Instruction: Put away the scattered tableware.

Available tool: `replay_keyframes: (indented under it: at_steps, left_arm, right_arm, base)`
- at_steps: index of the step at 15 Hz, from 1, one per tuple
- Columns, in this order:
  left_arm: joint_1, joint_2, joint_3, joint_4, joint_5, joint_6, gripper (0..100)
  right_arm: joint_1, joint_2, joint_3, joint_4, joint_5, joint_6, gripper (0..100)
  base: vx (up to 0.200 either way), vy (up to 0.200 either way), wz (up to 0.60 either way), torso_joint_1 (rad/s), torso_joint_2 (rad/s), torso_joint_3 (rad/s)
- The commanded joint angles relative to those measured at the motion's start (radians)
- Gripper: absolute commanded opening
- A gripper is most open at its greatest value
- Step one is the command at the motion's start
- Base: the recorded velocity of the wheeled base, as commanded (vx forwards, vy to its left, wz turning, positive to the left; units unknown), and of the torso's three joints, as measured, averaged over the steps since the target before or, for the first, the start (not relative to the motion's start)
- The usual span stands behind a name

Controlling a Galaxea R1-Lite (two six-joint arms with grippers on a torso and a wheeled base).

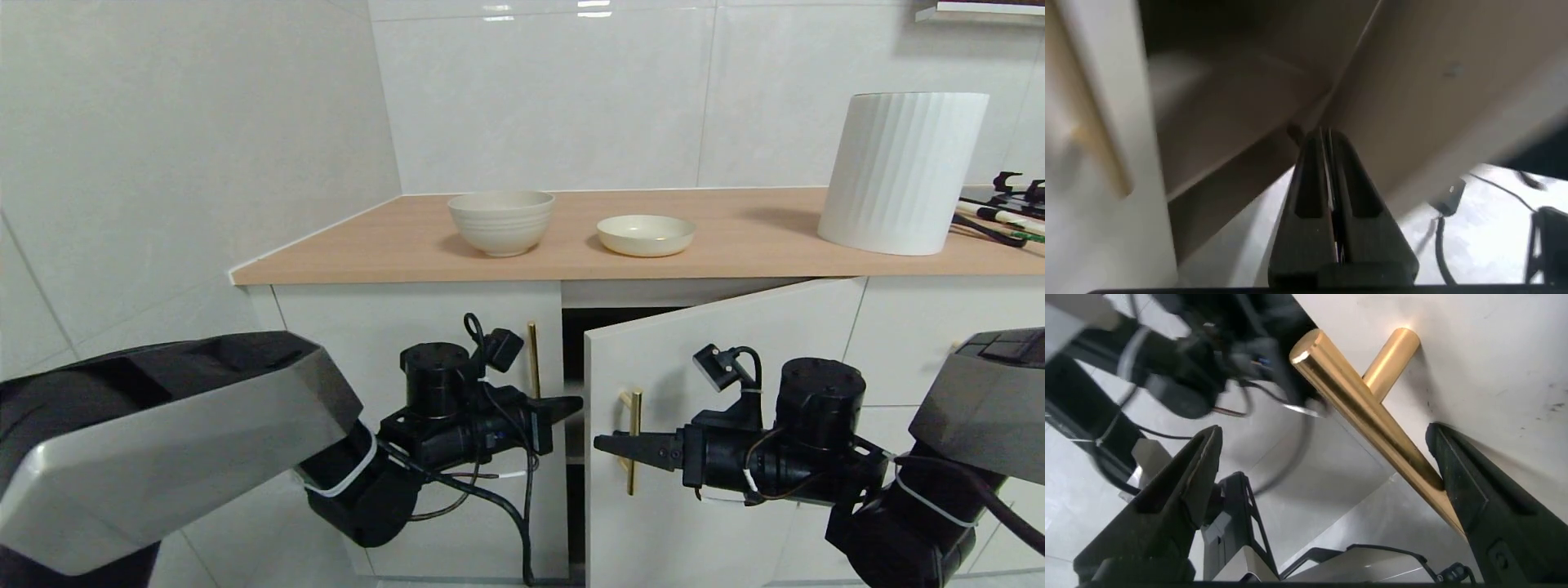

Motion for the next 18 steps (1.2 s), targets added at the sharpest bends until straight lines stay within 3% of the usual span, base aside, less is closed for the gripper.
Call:
replay_keyframes:
  at_steps: [1,8,11,15,18]
  left_arm:
    - [-0.020,0.074,-0.068,0.001,0.004,0.000,0]
    - [-0.093,0.072,-0.107,-0.018,0.037,0.002,0]
    - [-0.104,0.068,-0.101,-0.050,0.048,0.002,0]
    - [-0.106,0.069,-0.098,-0.059,0.054,0.002,0]
    - [-0.109,0.066,-0.099,-0.059,0.054,0.002,0]
  right_arm:
    - [-0.001,0.007,0.002,0.000,0.000,0.000,100]
    - [-0.001,0.005,0.020,-0.001,-0.011,-0.023,100]
    - [-0.034,-0.003,0.046,-0.004,-0.062,-0.155,100]
    - [-0.058,-0.096,0.209,-0.003,-0.071,-0.301,100]
    - [-0.077,-0.142,0.324,-0.003,-0.181,-0.377,100]
  base:
    - [0.000,0.000,0.00,0.000,0.00,0.000]
    - [0.000,0.000,0.00,0.000,0.00,0.000]
    - [0.000,0.000,0.00,0.000,0.00,0.000]
    - [0.000,0.000,0.00,0.000,0.00,0.000]
    - [0.000,0.000,0.00,0.000,0.00,0.000]
